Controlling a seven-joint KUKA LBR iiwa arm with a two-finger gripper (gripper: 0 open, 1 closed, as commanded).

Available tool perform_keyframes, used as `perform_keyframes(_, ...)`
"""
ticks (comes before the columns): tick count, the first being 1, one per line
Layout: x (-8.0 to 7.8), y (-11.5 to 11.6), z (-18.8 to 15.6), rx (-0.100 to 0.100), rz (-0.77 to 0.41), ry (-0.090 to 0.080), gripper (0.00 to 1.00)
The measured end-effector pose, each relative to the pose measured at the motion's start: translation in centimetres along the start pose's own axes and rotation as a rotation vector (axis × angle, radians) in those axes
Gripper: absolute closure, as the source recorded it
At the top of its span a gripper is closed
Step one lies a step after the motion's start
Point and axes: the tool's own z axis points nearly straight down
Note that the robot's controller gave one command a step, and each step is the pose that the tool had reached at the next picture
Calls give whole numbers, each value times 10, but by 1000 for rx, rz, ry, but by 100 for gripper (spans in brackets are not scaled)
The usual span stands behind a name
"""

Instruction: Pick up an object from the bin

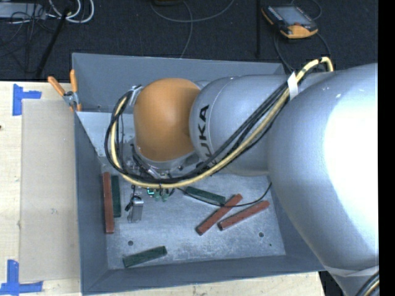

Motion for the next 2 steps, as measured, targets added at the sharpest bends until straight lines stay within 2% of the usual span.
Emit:
perform_keyframes(1,-35,-51,-16,0,22,-13,0)
perform_keyframes(2,-44,-115,-17,1,33,-9,0)
